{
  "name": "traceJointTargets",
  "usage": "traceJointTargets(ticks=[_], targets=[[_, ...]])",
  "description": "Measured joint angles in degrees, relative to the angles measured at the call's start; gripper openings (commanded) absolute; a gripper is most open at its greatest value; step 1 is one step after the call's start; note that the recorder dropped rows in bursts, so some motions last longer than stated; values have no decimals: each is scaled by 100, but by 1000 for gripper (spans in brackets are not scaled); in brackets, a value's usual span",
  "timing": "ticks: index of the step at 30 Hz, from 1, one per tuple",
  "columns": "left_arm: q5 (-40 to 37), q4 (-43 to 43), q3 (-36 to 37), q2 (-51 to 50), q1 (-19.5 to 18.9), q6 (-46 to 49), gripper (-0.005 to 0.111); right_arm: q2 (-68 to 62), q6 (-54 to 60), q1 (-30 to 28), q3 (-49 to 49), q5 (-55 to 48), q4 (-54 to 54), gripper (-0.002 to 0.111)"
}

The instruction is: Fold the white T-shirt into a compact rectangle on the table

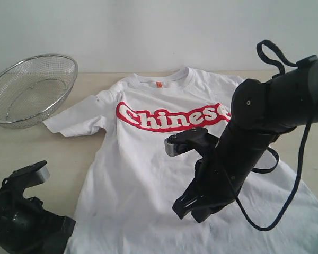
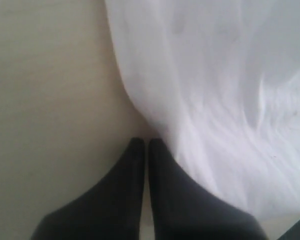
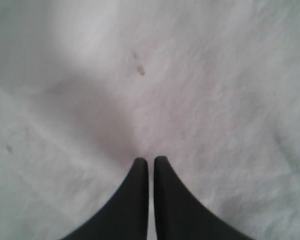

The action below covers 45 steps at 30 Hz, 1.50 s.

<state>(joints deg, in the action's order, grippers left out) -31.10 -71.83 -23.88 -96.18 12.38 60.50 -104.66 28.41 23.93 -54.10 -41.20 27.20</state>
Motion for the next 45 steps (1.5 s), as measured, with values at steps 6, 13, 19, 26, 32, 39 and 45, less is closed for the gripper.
traceJointTargets(ticks=[6, 13, 19, 26, 32, 39, 45], targets=[[-638, 22, 10, -2, 0, 622, 5, -11, 0, 0, 9, 0, -11, 0], [-2022, -417, 10, -2, 0, 1418, 5, -272, 0, 0, 9, -11, -22, 0], [-1955, -412, 10, -2, 0, 1268, 5, -272, 0, 0, 9, 0, -32, 0], [-1198, -376, 10, 13, 0, 807, 5, -272, 0, 0, 9, 0, -32, 0], [-125, 562, 10, 312, 0, -519, 5, -272, 0, 0, 9, -10, -32, 0], [-384, 1725, 10, 346, 0, -1465, 5, -272, 95, 0, 9, -10, -32, 0], [-1102, 2004, 10, 346, 0, -1649, 5, -272, 105, 0, 9, -10, -32, 0]])
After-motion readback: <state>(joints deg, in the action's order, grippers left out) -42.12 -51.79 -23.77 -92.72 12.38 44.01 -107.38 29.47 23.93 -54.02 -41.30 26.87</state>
